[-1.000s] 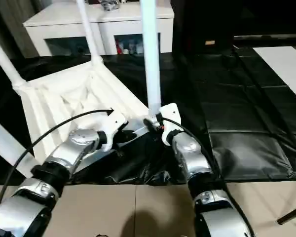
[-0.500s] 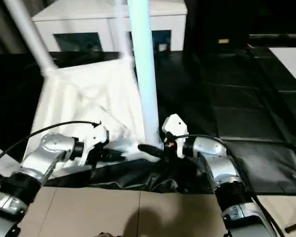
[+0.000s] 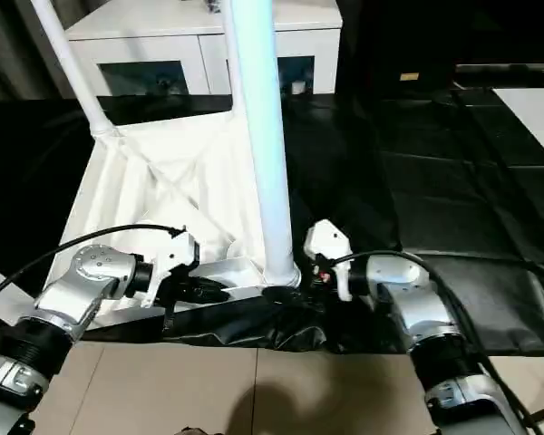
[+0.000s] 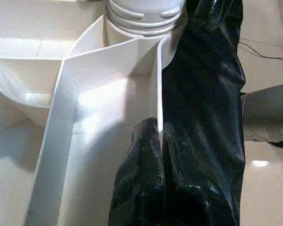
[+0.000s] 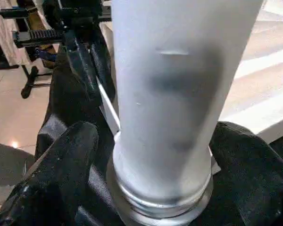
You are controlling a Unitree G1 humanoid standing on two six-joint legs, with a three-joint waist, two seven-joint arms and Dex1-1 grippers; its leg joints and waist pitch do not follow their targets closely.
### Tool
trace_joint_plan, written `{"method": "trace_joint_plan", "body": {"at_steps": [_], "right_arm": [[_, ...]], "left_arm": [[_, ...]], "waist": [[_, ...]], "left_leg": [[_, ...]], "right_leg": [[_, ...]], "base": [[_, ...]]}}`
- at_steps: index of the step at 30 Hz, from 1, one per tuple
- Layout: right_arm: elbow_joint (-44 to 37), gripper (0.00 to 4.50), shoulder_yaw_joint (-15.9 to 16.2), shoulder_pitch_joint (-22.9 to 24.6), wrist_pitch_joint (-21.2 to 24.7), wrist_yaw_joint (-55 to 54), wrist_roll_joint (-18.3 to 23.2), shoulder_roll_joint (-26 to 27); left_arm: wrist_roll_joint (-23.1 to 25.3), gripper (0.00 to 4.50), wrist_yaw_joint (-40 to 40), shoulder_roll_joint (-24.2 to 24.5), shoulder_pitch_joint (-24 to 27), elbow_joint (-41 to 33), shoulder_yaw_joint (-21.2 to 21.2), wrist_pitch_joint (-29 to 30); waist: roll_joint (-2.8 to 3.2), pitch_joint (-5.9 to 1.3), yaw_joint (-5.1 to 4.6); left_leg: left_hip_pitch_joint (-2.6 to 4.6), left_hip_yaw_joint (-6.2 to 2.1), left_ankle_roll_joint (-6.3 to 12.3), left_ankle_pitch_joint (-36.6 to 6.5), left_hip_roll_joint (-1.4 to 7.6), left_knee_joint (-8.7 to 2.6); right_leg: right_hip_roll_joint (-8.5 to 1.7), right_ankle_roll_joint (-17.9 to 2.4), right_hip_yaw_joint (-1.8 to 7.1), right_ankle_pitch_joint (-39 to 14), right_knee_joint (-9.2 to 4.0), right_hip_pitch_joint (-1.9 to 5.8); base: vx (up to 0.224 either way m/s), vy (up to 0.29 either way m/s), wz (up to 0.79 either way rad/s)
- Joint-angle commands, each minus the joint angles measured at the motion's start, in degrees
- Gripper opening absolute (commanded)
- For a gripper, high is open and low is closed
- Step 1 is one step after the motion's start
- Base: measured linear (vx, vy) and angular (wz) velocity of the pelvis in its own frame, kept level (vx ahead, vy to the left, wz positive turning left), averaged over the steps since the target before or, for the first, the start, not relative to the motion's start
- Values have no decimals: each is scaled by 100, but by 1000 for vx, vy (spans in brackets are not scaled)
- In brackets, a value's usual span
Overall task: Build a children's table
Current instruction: Rotate leg to tighten
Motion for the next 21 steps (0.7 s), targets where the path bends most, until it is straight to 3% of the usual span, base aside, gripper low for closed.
{"method": "trace_joint_plan", "body": {"at_steps": [1,10,16,21], "right_arm": [[-60,403,-72,-40,21,-33,-28,24],[143,332,32,-139,-36,-162,-178,41],[127,284,-87,-150,74,-316,-22,185],[324,269,-206,-218,175,-1133,-178,528]], "left_arm": [[-17,0,-169,39,9,-163,-67,9],[-18,0,-190,72,7,-170,-59,25],[-16,0,-149,59,-8,-161,-46,36],[140,0,489,-149,-126,98,57,3]], "waist": [[-92,-424,-14],[-65,-425,-20],[-70,-423,-35],[-71,-393,-81]], "left_leg": [[168,-92,445,-1512,187,-439],[171,-95,408,-1558,183,-442],[172,-96,399,-1598,183,-446],[174,-97,283,-1791,172,-463]], "right_leg": [[-92,-1342,97,-1050,-270,231],[-90,-1359,90,-1028,-267,236],[-85,-1363,90,-1021,-265,237],[-91,-1306,99,-1329,-301,208]], "base": [[0,0,0],[0,0,0],[0,0,0],[0,0,0]]}}
